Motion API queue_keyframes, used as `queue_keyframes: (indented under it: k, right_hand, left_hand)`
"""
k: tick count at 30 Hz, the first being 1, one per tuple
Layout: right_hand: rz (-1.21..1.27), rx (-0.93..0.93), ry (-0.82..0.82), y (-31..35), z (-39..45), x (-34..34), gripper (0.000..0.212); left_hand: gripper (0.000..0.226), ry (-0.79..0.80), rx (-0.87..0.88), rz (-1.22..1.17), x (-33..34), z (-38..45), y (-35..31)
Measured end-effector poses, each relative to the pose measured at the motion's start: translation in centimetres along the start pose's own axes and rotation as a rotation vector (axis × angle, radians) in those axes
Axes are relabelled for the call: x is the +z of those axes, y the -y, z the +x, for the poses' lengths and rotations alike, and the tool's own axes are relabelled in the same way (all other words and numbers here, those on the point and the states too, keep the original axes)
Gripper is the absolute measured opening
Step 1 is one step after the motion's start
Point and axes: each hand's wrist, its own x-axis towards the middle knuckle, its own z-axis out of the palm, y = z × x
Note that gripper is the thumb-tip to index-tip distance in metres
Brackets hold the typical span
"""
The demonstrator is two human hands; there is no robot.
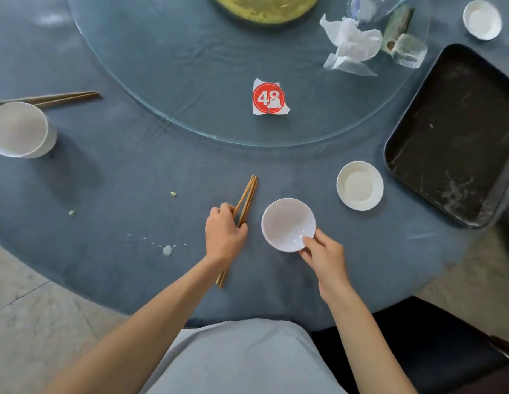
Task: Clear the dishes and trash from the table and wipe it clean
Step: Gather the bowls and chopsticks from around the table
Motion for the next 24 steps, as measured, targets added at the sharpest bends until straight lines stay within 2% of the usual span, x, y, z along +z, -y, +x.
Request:
queue_keyframes:
  k: [6, 20, 24]
  right_hand:
    - [0.061, 0.051, -0.002, -0.4, 0.6, -0.4, 0.044]
    - [0.084, 0.115, 0.118, -0.7, 2.2, -1.4, 0.027]
    - [0.045, 0.094, 0.201, -0.6, 2.4, -2.0, 0.036]
  left_hand:
    - [0.020, -0.015, 0.031, 0.161, 0.6, -0.1, -1.5]
    - [0.028, -0.038, -0.001, 0.388, 2.6, 0.0, -3.0]
    - [0.022, -0.015, 0.043, 0.403, 2.4, 0.3, -2.8]
